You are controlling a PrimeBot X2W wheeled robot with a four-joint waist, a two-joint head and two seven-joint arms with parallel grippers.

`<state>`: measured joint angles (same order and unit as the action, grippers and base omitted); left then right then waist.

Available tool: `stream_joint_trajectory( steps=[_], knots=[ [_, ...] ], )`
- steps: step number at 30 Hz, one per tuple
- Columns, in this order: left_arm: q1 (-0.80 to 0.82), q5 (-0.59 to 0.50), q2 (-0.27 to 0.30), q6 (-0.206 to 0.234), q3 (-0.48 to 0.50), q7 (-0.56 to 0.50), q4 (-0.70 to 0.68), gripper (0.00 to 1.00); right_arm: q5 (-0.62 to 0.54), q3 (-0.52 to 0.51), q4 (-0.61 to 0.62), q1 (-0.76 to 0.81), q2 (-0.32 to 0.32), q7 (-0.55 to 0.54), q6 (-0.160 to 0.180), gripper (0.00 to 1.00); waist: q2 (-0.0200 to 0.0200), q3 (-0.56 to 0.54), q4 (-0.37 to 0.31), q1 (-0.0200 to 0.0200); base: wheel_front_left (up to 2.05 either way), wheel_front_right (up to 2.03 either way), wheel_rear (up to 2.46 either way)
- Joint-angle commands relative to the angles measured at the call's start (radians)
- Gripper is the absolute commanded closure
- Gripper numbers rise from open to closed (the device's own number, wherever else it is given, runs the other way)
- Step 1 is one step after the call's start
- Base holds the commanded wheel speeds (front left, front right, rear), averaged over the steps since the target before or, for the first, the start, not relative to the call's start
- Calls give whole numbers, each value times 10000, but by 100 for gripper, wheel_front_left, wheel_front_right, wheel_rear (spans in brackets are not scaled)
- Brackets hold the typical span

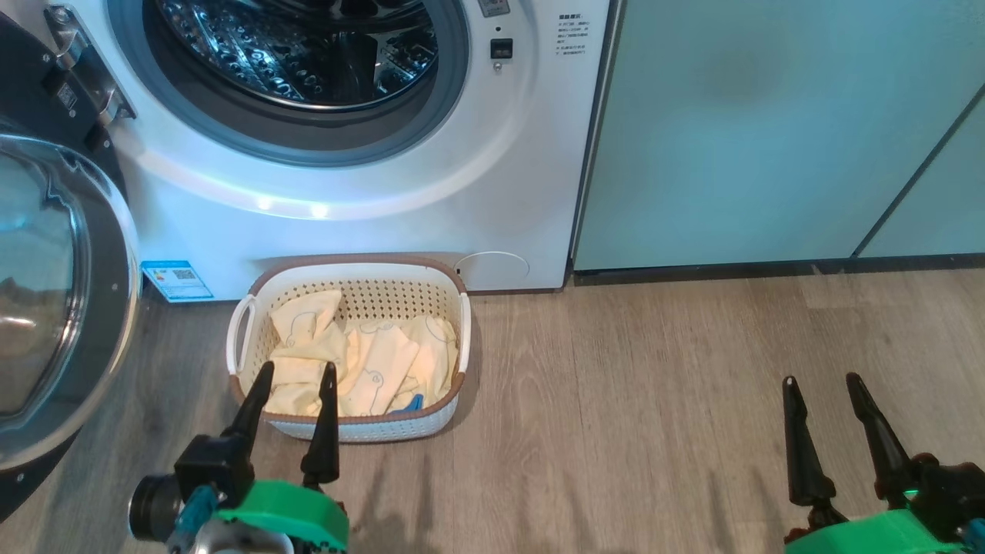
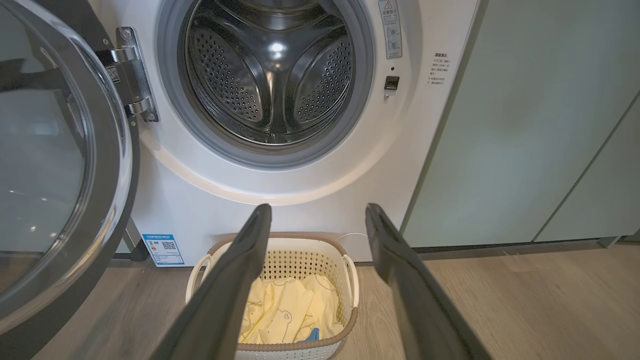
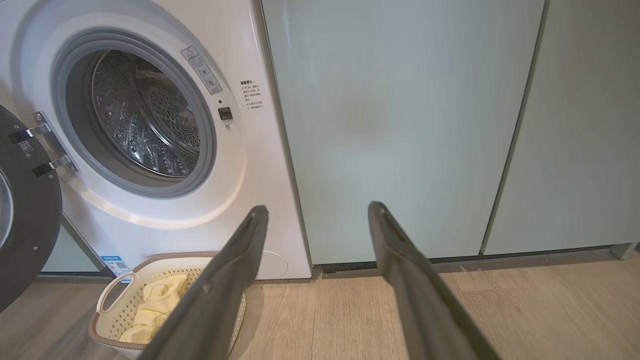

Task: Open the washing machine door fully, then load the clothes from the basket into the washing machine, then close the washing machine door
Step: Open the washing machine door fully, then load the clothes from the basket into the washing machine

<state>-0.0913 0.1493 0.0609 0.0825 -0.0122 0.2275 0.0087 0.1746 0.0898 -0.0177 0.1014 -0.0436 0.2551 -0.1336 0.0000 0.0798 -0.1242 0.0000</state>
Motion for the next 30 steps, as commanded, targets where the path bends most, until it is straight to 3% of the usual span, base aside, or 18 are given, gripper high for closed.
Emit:
stream_joint_trajectory(
  steps=[1,19,30],
  knots=[
    [465,-88,157,65,250,-31,-275,0,53,153,354,-241,-66,67,29,0,0,-19,1,0,0,0,0],
    [422,-82,254,216,117,-17,-166,0,191,233,292,-193,-66,67,29,0,0,-120,-60,0,8,-8,0],
    [424,-93,284,308,-7,-6,-218,0,213,216,312,-199,-66,67,29,0,0,-49,-46,0,139,-139,0]
  ],
)
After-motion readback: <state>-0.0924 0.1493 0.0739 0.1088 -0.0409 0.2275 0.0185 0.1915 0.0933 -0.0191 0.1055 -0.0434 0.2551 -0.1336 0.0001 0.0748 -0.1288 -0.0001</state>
